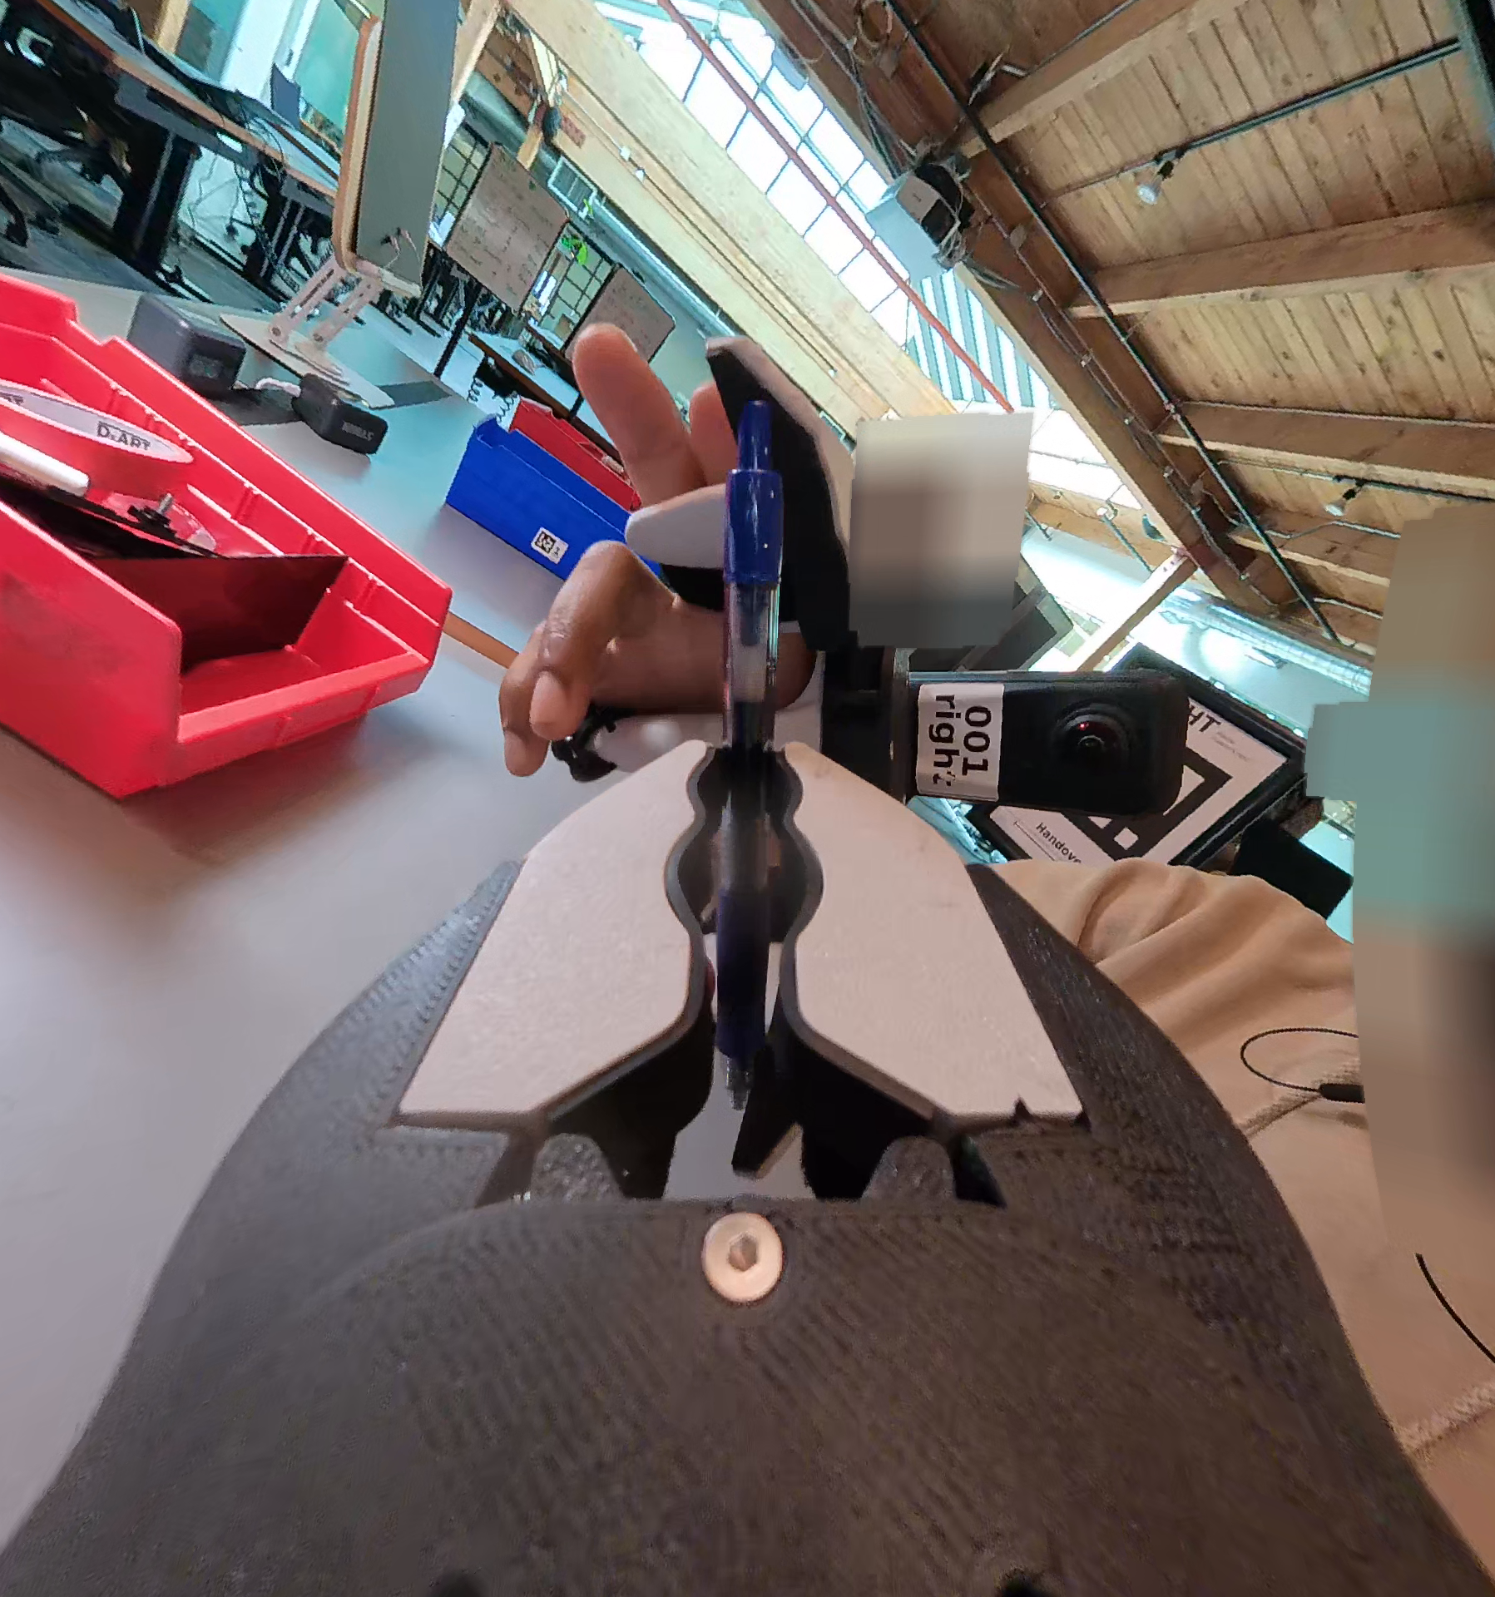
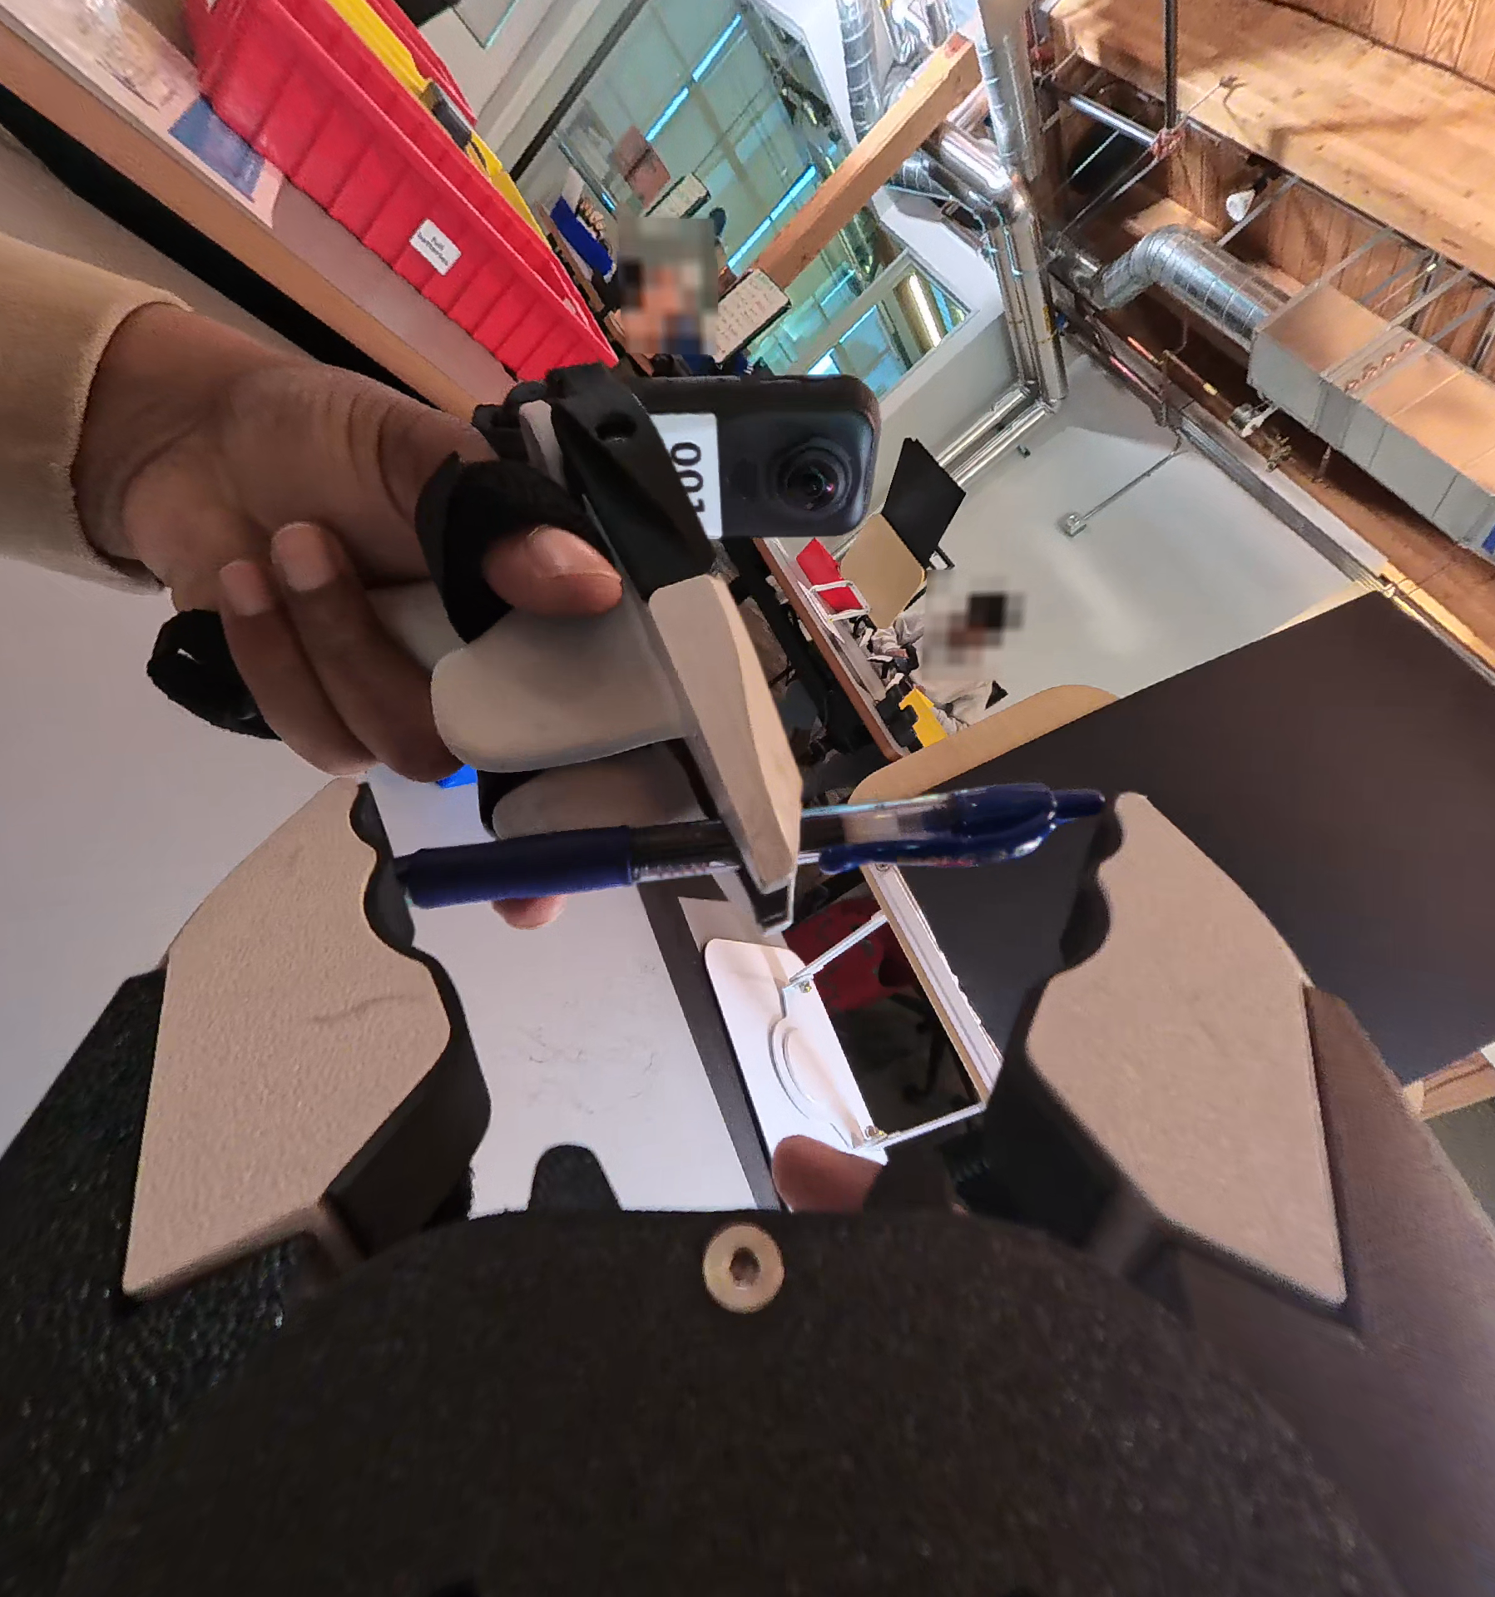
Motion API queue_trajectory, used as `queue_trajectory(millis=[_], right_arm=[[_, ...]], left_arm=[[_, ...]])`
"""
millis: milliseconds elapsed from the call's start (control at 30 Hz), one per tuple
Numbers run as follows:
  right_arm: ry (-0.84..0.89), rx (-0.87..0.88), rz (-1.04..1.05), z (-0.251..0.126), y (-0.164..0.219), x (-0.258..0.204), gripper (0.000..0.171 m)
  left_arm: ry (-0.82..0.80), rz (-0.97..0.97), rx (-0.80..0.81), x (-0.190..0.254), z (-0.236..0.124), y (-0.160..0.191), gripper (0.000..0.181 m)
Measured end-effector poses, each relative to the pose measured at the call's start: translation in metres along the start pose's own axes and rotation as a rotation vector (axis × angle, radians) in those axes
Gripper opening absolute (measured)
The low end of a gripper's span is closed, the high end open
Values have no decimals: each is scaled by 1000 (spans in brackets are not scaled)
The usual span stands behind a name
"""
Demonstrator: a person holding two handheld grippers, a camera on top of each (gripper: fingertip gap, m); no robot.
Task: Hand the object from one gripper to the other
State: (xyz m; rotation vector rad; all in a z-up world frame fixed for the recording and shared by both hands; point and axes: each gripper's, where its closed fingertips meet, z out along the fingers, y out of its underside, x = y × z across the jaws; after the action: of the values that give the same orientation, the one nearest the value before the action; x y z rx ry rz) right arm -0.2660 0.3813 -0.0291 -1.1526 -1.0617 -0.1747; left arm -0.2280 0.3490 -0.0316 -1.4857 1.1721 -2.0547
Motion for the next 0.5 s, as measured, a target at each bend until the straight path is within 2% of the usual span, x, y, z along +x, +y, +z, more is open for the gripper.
queue_trajectory(millis=[267, 367, 433, 500], right_arm=[[-23, -9, -20, 0, 3, -3, 146], [-49, -14, -2, -1, 4, -6, 141], [1, 2, -4, -7, 3, 5, 104], [-17, 26, 23, -13, 2, 10, 100]], left_arm=[[-12, -16, -46, -3, 1, 6, 11], [-19, -15, -66, -4, 0, 9, 11], [-5, -5, -99, -3, 3, 15, 10], [-7, -4, -98, -2, 7, 16, 10]])
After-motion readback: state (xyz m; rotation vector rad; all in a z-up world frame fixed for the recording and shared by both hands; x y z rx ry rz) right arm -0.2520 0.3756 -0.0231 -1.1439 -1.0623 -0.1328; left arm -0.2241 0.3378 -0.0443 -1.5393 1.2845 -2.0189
